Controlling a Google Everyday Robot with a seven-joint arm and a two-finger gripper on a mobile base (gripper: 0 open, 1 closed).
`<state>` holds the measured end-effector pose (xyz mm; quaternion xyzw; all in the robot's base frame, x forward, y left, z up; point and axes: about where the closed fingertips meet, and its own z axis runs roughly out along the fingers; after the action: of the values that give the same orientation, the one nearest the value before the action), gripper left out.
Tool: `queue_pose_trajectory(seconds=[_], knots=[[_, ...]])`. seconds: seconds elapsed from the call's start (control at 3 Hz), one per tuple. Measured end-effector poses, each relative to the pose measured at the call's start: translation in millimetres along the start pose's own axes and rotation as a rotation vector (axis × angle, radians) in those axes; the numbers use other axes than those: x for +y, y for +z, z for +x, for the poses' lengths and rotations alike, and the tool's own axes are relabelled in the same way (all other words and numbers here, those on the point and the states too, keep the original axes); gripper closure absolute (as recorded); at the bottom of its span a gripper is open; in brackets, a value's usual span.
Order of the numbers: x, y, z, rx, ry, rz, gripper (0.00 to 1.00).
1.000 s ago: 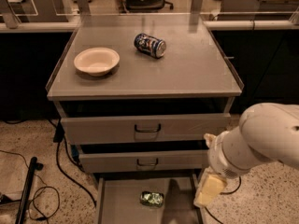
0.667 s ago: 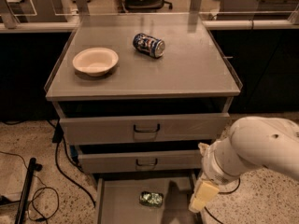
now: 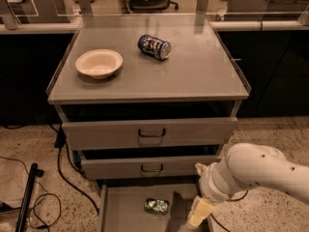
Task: Pick green can from bottom drawer and place on counter
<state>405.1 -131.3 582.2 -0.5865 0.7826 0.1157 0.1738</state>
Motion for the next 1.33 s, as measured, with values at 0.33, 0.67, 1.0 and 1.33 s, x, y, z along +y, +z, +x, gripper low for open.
queue_pose_trajectory(seconds=[0.33,0.67,1.0,1.33], knots=[[6.2,38.0,7.3,-0.042,-0.03,-0.024,0.0],[8.3,79.8,23.1,-0.094,-0.021,-0.037,0.0],[-4.0,104.1,41.0,-0.058,0.029,0.017,0.0],[-15.0,104.9,36.3,-0.072,0.08,0.051,0.0]])
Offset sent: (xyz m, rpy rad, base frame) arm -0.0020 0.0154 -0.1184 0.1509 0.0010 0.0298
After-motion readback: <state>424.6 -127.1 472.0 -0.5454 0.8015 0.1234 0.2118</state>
